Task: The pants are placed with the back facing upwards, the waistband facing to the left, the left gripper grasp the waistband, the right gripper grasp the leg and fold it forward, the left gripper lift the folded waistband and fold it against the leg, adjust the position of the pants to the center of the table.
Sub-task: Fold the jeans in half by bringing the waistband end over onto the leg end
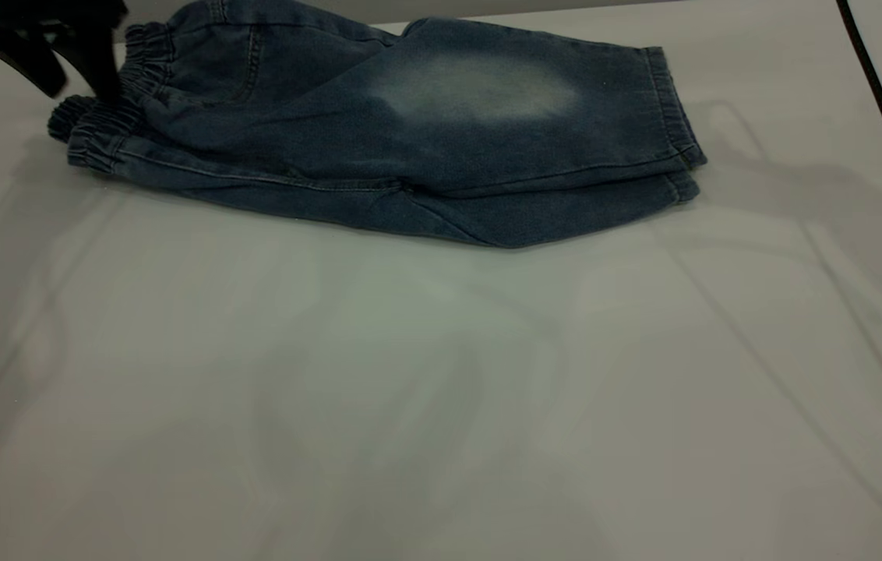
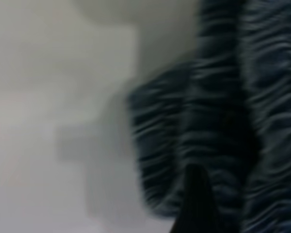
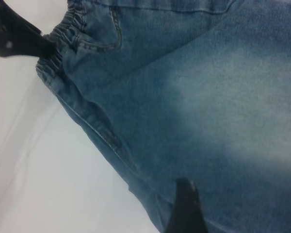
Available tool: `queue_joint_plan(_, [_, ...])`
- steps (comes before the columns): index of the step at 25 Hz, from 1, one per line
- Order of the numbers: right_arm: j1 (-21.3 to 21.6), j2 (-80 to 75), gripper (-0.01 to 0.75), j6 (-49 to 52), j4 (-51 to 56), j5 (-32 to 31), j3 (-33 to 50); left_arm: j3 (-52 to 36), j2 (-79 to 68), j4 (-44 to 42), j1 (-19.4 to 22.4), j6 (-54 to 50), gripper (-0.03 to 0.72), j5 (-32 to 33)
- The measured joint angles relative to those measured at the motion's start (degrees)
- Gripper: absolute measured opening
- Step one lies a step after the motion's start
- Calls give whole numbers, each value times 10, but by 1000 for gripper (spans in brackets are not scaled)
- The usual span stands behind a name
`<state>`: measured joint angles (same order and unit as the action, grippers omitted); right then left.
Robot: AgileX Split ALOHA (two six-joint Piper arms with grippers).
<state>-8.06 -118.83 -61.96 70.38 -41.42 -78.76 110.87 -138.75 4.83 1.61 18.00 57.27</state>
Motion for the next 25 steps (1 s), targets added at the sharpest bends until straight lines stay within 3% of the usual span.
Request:
queue_joint_plan(5, [0,0,456,1,-1,-5,0,1,-10,4,0,11,455,-10])
queue_joint_plan(12, [0,0,456,3,-1,-5,0,1,-10,-64,0,-19,455,-25])
queue_joint_plan(25, [-1,0,456,3,1,-4,0,1,-24,-31,0,-20,455,-46])
